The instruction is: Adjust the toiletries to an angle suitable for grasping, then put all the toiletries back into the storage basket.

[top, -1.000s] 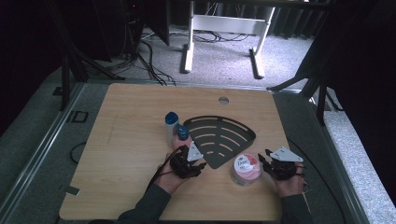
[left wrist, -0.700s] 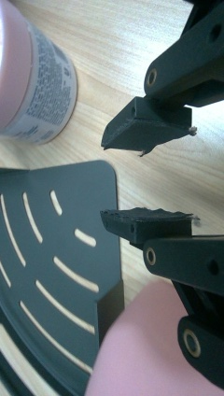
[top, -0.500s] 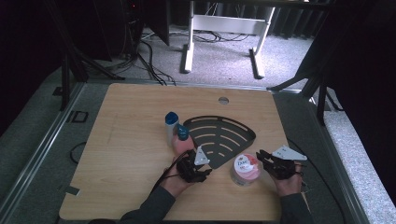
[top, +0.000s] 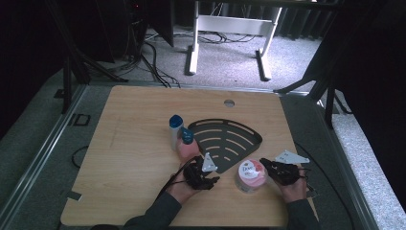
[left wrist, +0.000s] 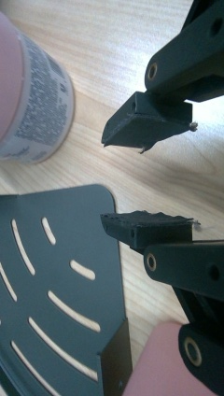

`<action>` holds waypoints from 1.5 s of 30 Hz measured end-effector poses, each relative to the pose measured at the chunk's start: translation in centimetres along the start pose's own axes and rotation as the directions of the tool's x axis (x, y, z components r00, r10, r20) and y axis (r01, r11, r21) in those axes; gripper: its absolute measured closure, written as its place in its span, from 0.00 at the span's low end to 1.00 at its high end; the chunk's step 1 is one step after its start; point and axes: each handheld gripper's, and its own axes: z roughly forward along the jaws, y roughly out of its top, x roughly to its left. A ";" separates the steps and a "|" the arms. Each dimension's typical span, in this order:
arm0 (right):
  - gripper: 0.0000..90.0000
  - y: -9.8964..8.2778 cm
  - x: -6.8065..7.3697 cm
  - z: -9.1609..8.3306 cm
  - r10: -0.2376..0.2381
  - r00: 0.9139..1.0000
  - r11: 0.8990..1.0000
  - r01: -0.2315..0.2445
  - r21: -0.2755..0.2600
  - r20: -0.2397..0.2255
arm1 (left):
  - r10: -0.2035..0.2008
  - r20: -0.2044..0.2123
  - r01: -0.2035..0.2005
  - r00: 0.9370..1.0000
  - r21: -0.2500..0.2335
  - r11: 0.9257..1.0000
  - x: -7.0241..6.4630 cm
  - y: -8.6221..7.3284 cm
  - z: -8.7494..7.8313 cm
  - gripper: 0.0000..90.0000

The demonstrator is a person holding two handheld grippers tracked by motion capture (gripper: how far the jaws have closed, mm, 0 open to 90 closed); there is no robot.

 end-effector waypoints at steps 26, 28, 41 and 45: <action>0.87 -0.8 2.5 -2.2 -0.038 0.998 0.999 0.040 0.035 -0.046 | 0.076 0.070 -0.076 0.995 -0.003 0.997 -2.0 0.3 0.5 0.48; 0.87 -0.9 2.6 -2.5 -0.045 0.998 0.998 0.047 0.036 -0.047 | 0.078 0.079 -0.078 0.994 -0.008 0.997 -1.9 0.3 0.5 0.47; 0.87 -0.7 3.7 -2.3 -0.069 0.992 0.997 0.072 0.023 -0.104 | 0.128 0.132 -0.131 0.983 0.010 0.991 -2.6 0.0 0.7 0.41; 0.87 -0.7 4.1 -2.2 -0.082 0.990 0.996 0.086 0.027 -0.113 | 0.123 0.138 -0.125 0.983 0.006 0.992 -2.6 -0.1 0.8 0.40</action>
